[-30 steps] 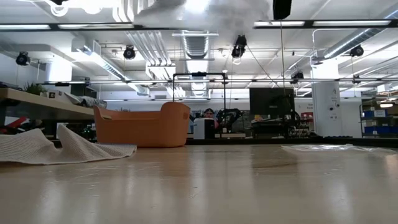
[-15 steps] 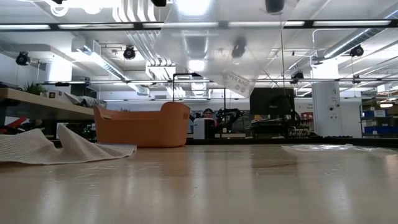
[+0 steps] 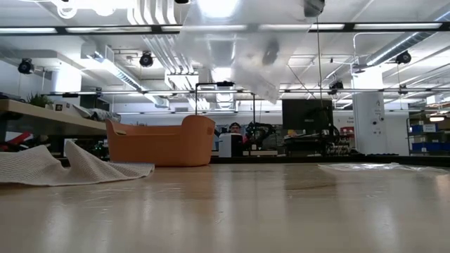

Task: Roll bandage
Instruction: Put the white rolled bandage into the zip bag

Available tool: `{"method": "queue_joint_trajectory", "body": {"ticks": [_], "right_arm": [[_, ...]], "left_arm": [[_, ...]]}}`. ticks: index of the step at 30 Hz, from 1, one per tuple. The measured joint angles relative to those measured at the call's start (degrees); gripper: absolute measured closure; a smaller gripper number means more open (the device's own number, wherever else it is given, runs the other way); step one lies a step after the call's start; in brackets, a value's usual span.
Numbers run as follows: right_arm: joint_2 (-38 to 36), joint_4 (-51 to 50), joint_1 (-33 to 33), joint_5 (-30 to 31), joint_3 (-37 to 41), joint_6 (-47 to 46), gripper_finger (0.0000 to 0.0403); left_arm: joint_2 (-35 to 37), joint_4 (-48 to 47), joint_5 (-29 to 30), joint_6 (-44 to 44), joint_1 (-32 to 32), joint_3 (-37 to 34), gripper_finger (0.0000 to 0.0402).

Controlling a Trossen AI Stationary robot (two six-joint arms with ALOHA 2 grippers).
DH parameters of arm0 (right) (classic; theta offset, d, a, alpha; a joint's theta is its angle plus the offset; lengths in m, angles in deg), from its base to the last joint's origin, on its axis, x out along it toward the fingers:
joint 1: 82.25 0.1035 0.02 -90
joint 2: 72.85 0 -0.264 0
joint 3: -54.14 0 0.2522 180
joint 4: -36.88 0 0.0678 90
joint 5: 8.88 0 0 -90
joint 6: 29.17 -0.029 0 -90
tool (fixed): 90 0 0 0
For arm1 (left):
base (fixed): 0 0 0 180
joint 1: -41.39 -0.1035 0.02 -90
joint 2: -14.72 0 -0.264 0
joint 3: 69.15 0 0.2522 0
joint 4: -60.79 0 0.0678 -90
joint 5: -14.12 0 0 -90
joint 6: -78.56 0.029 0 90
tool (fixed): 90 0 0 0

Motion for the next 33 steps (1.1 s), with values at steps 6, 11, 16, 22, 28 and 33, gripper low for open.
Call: {"method": "queue_joint_trajectory", "body": {"ticks": [6, 11, 16, 22, 28, 33], "right_arm": [[-4.77, -14.04, 0.08, 3.33, 0.03, -0.95, 0.0284], [-9.16, -38.22, 0.28, 5.26, 0.09, -6.69, 0.0290], [-6.36, -59.32, -0.06, 2.12, 0.20, -15.02, 0.0283], [4.64, -64.49, -1.77, -8.89, 0.08, -18.73, 0.0281], [12.67, -64.55, -2.00, -15.21, -0.86, -12.99, 0.0243], [11.86, -64.48, -2.00, -18.80, -2.38, -9.49, 0.0156]], "left_arm": [[3.66, -8.20, 3.85, -0.14, 1.00, -0.04, 0.0394], [9.96, -21.37, 10.32, -2.41, 2.24, -0.07, 0.0393], [14.69, -30.17, 14.25, -5.22, 1.89, -0.13, 0.0393], [15.24, -25.75, 14.99, -3.65, -1.28, -0.12, 0.0393], [12.98, -25.01, 14.43, -5.67, -4.48, -0.09, 0.0393], [10.89, -24.13, 13.40, -8.79, -5.04, 0.00, 0.0393]]}}
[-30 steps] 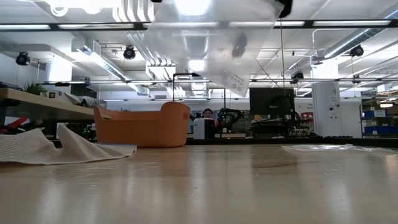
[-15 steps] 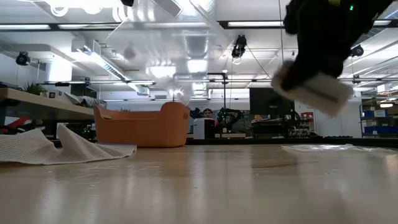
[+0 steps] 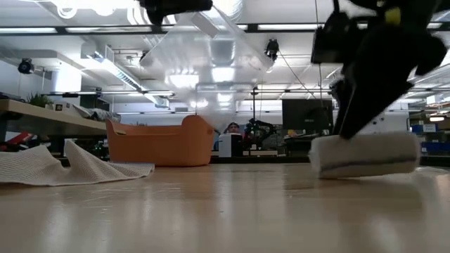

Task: Roll bandage
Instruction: Put the white rolled bandage into the zip bag, then put the white rolled bandage into the transparent zip bag

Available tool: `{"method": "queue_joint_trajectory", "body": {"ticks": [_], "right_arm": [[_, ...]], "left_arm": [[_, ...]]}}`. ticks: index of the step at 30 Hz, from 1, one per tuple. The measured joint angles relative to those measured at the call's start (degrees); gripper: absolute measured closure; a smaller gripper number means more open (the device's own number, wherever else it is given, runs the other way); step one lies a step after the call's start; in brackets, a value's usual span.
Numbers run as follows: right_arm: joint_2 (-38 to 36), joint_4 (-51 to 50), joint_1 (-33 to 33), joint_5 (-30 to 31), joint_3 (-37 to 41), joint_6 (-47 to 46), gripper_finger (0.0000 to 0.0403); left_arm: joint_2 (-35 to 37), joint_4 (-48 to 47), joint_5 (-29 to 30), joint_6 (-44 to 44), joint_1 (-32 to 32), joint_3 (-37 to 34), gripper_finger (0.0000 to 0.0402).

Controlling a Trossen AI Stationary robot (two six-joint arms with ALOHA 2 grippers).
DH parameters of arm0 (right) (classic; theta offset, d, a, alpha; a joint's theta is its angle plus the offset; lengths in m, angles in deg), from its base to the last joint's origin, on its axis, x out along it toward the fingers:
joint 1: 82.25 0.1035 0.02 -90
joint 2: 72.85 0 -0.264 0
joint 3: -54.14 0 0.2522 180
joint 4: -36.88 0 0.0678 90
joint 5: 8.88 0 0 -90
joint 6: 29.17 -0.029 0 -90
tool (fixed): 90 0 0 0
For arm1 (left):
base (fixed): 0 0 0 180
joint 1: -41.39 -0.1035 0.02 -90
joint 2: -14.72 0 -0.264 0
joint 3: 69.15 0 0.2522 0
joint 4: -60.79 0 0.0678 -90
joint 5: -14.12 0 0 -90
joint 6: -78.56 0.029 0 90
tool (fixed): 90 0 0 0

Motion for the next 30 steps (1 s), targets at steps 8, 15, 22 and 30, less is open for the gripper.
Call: {"method": "queue_joint_trajectory", "body": {"ticks": [8, 15, 22, 30], "right_arm": [[-11.13, -8.36, -0.37, 7.36, -4.46, 16.69, 0.0056], [-20.58, -6.42, -0.37, 16.71, -4.44, 23.54, 0.0086], [-24.29, 10.42, 0.13, 12.28, -4.41, 34.37, 0.0156], [-24.28, 16.64, 0.13, 7.08, -4.41, 38.65, 0.0245]], "left_arm": [[-1.26, 2.85, -1.33, -0.07, -0.46, -0.04, 0.0393], [-1.28, 11.95, -9.79, 2.50, 0.17, -0.11, 0.0393], [-1.50, 18.25, -17.46, 4.26, 0.24, -0.11, 0.0393], [-1.50, 19.07, -18.01, 4.26, 0.32, -0.11, 0.0393]]}}
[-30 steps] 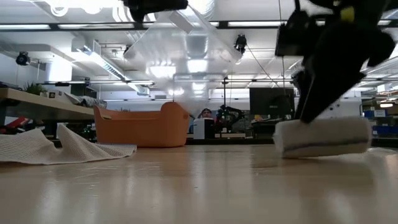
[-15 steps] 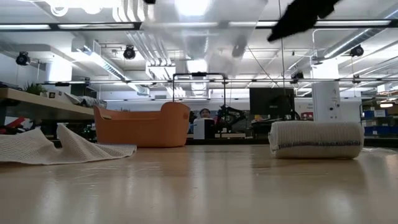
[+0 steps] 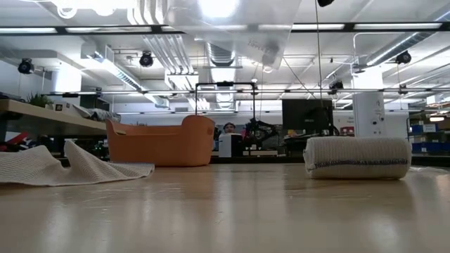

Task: Roll bandage
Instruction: Put the white rolled bandage into the transparent zip bag

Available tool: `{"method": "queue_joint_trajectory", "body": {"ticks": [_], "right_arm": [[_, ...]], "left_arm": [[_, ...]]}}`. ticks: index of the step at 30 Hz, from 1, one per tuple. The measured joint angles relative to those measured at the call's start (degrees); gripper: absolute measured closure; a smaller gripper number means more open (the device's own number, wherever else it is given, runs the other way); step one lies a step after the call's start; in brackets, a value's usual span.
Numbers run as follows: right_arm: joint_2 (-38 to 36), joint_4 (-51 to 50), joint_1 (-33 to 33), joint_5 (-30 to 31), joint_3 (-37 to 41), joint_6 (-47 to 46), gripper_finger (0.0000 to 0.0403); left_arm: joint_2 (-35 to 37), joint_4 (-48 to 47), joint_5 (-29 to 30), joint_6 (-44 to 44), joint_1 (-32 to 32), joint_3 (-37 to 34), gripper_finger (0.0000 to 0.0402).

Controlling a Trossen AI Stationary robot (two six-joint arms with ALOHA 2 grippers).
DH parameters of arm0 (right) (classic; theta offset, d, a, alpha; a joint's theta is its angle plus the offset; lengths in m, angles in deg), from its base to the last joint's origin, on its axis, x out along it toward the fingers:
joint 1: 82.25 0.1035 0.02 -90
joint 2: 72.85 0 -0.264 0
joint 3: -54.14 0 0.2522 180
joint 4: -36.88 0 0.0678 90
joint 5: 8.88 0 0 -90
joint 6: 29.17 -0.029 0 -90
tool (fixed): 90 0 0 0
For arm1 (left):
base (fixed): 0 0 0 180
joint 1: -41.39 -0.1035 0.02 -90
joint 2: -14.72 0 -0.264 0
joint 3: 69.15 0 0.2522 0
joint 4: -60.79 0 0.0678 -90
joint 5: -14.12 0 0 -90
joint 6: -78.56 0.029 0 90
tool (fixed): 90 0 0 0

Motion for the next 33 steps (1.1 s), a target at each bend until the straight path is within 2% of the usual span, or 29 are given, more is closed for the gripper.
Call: {"method": "queue_joint_trajectory", "body": {"ticks": [7, 18, 25, 33], "right_arm": [[-0.36, -2.75, 0.00, -0.02, 0.04, -0.16, 0.0301], [-3.40, -6.19, 0.04, -0.02, 0.11, -1.79, 0.0342], [-4.39, -5.97, 0.04, -0.05, 0.11, -2.92, 0.0394], [-3.67, -0.59, 0.04, -0.02, 0.11, -3.01, 0.0400]], "left_arm": [[0.00, 0.03, -0.11, 0.02, 0.04, -0.02, 0.0393], [0.00, -0.04, -0.11, 0.22, 0.04, -0.04, 0.0393], [0.00, -0.23, -0.08, 0.22, 0.04, -0.09, 0.0393], [0.00, -0.39, -0.02, 0.03, 0.02, -0.09, 0.0393]]}}
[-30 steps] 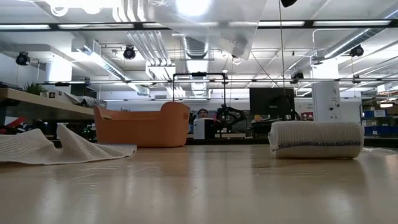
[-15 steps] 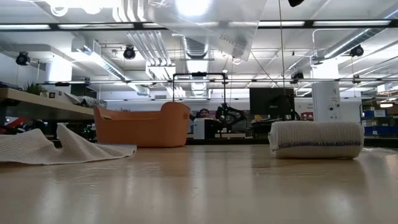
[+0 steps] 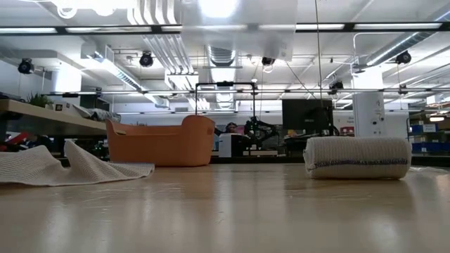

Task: Roll bandage
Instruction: Put the white rolled bandage into the transparent zip bag

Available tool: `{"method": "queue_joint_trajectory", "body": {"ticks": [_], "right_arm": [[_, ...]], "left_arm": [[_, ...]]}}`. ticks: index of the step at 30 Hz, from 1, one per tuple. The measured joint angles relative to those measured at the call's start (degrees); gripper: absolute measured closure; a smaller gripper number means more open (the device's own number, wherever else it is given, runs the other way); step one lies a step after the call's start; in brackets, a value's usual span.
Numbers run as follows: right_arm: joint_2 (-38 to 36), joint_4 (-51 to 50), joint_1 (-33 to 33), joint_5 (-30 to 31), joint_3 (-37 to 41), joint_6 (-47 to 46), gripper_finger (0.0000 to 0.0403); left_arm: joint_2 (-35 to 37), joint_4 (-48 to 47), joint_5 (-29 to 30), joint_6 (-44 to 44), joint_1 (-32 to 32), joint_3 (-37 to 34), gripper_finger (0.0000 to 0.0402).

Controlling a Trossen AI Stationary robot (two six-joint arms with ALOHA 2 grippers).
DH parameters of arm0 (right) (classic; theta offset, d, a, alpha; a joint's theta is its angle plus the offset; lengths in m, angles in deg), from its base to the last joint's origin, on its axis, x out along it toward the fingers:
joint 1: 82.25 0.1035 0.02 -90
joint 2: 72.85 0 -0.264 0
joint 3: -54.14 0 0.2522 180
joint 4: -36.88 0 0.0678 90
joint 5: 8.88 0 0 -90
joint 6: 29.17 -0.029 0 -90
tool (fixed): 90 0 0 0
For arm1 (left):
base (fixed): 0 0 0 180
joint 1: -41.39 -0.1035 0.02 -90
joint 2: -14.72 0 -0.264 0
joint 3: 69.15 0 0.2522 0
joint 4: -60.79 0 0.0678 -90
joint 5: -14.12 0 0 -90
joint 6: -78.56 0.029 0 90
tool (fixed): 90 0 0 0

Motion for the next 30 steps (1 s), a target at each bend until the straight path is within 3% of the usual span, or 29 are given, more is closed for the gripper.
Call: {"method": "queue_joint_trajectory", "body": {"ticks": [6, 13, 15, 19, 22, 25, 27, 30], "right_arm": [[-0.01, 5.01, -0.01, 0.20, 0.00, -0.29, 0.0401], [0.67, 5.88, -0.32, 5.46, -0.02, -5.04, 0.0402], [2.30, 5.95, -0.55, 3.93, -0.09, -6.73, 0.0402], [5.65, 5.92, -0.52, -6.80, -0.11, -5.78, 0.0403], [6.96, 0.43, -0.48, -5.00, -2.09, -5.50, 0.0403], [7.28, -10.74, -0.55, 7.03, -5.46, -9.47, 0.0403], [7.60, -16.53, -0.60, 10.73, -7.06, -11.94, 0.0403], [8.29, -17.95, -0.47, 1.20, -8.74, -9.88, 0.0403]], "left_arm": [[0.00, -0.71, 1.17, -0.42, -0.05, -0.02, 0.0393], [-0.26, -2.97, 3.67, -1.30, -0.21, -0.02, 0.0393], [-1.44, -1.54, 3.72, -1.34, -0.51, 0.04, 0.0393], [-6.13, 2.43, 3.69, -1.72, -1.45, 0.76, 0.0393], [-9.80, 2.34, 3.77, -1.79, -1.96, 2.73, 0.0393], [-12.43, 2.40, 3.67, -1.66, -1.91, 5.42, 0.0393], [-13.69, 2.33, 3.56, -1.32, -1.85, 7.05, 0.0393], [-15.04, 1.95, 3.52, -1.71, -1.91, 9.08, 0.0393]]}}
